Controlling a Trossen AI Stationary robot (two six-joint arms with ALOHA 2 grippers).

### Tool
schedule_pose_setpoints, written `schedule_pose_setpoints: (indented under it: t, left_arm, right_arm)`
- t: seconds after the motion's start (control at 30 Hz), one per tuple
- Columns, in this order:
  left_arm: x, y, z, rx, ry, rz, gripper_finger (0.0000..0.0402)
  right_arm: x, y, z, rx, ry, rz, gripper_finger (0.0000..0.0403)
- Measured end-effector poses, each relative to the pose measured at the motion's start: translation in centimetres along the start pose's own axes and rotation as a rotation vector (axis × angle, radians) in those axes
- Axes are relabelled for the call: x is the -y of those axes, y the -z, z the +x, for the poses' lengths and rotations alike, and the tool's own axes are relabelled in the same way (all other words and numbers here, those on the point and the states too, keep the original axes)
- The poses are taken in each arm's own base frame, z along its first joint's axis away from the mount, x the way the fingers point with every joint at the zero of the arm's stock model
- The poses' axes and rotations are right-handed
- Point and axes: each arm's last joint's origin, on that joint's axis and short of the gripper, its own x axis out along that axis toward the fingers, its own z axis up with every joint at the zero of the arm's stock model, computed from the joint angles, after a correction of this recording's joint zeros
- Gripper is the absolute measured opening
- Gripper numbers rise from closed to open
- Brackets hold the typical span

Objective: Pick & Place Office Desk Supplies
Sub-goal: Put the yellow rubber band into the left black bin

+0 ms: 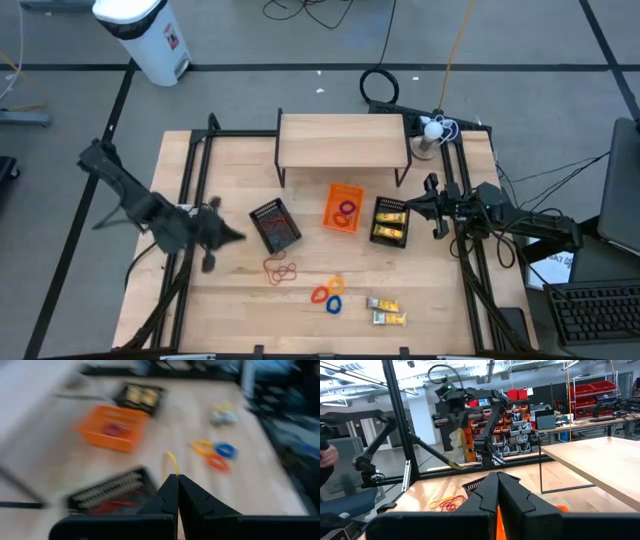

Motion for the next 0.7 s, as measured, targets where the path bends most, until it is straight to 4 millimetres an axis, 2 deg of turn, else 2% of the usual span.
schedule_pose_setpoints:
  t: [0.1,0.23,0.37,0.7]
  left_arm:
    - [-1.4,0.6,-1.0,0.063,-0.090,0.033,0.0001]
    - [-2.8,2.0,-1.3,0.120,-0.118,0.062,0.0001]
    - [-4.5,2.9,-1.5,0.202,-0.157,-0.042,0.0001]
    - [-6.5,5.6,-0.9,0.211,-0.106,-0.093,0.0000]
  right_arm:
    - [0.0,0.0,0.0,0.000,0.000,-0.006,0.0004]
    - [0.0,0.0,0.0,0.000,0.000,-0.015,0.0004]
    - [0.0,-0.1,0.0,0.012,-0.002,-0.027,0.0004]
    - [0.0,-0.2,0.0,0.016,-0.004,-0.027,0.0004]
